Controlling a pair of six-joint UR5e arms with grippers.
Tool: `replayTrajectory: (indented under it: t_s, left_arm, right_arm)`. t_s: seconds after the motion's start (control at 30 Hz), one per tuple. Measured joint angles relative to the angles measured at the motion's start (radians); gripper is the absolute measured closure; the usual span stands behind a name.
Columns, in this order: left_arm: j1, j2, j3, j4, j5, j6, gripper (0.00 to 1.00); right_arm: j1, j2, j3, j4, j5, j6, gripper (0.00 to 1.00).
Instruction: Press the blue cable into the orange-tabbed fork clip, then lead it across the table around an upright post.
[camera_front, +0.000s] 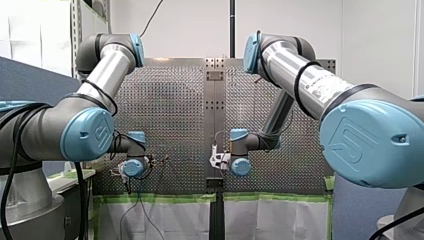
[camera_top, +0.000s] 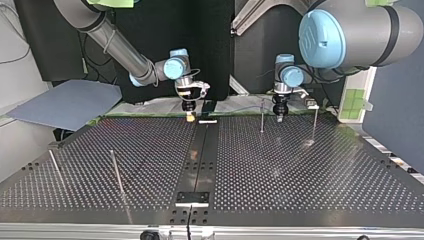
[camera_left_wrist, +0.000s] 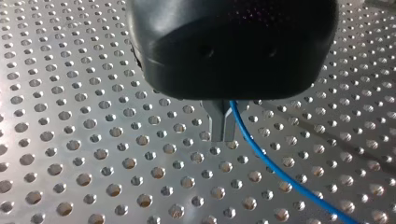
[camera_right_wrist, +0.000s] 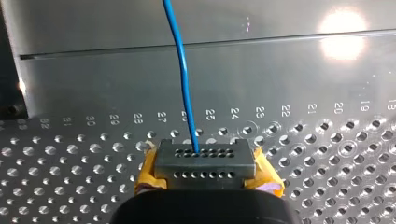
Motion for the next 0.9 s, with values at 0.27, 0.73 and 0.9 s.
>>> replayTrajectory:
  t_s: [0.27, 0.73, 0.9]
  left_arm:
    - [0.018, 0.000, 0.000, -0.006, 0.042, 0.031, 0.39]
    - [0.037, 0.000, -0.003, -0.108, 0.011, 0.037, 0.00]
    - [0.043, 0.001, -0.027, -0.145, 0.041, 0.042, 0.00]
  right_arm:
    - [-0.004, 0.002, -0.005, 0.011, 0.000, -0.010, 1.00]
    - [-0.004, 0.004, -0.005, 0.035, 0.000, -0.028, 1.00]
    - [-0.005, 0.006, -0.005, 0.037, 0.000, -0.028, 1.00]
